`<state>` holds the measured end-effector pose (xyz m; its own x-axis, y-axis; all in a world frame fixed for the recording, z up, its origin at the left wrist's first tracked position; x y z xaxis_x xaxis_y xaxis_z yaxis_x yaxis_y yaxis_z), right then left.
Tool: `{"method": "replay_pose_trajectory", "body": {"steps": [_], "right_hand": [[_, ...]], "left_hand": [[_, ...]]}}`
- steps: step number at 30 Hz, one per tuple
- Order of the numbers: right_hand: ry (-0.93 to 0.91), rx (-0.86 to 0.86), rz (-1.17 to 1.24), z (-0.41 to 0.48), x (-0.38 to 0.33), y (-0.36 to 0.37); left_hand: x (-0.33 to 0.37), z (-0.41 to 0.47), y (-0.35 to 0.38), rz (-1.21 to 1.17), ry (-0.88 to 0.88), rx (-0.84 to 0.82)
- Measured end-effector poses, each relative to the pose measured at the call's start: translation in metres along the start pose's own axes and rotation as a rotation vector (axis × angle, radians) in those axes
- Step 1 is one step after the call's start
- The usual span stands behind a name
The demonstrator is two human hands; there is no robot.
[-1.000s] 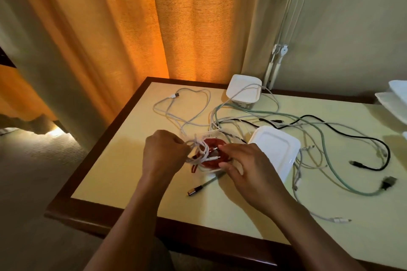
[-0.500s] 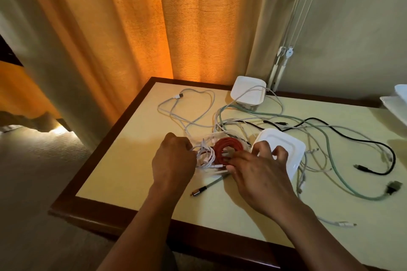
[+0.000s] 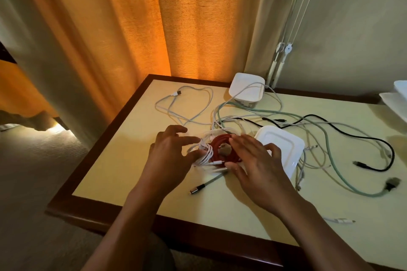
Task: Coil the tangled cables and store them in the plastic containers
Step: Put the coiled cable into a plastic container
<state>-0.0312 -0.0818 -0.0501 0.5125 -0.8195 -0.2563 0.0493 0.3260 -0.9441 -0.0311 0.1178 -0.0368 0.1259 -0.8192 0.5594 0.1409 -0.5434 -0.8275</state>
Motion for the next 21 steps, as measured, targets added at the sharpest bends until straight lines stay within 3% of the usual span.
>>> {"method": "replay_pose_trajectory", "body": {"steps": [3,6,17,21], "right_hand": [[0.025,-0.045,-0.020,0.002,0.003,0.005],[0.032,-0.037,-0.027,0.003,0.003,0.004],[0.092,-0.082,0.008,0.008,0.003,0.003],[0.068,0.020,0.152,0.004,0.008,-0.005]], "left_hand": [[-0.007,0.000,0.017,0.155,-0.077,-0.110],[-0.014,0.001,0.025,0.160,-0.139,-0.188],[0.006,0.008,0.027,0.329,-0.228,-0.128],[0.000,0.000,0.026,0.165,-0.241,-0.123]]}}
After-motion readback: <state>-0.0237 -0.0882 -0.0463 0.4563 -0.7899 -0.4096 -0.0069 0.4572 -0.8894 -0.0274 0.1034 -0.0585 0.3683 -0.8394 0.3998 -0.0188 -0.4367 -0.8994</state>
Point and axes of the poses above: each hand's wrist, its own z-axis towards the middle knuckle, its own y-axis out of the palm, x = y × z, the point moved 9 cm from there along z, towards the middle knuckle, and after that the axes turned 6 degrees about -y, right-handed, at the moved point
